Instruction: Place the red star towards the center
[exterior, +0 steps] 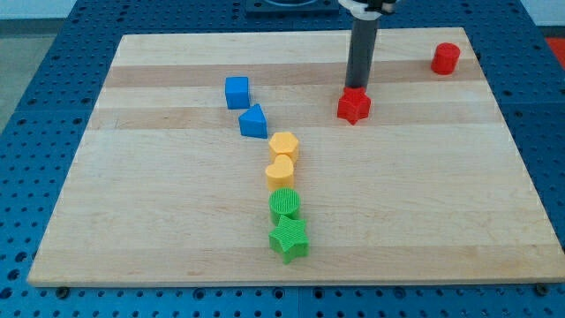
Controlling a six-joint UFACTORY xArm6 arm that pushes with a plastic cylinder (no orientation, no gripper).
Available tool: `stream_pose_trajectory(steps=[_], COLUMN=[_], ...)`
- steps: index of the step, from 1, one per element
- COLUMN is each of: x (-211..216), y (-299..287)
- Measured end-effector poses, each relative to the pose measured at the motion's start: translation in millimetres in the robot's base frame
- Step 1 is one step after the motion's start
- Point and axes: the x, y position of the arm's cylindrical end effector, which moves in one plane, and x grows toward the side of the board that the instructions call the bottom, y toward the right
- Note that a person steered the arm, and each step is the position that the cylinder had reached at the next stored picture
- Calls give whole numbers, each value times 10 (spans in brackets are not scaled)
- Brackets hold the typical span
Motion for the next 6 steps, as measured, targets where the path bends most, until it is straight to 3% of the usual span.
stream_pose_trajectory(steps=[1, 3, 6], x=[-8, 318, 319], y=[237, 109, -84])
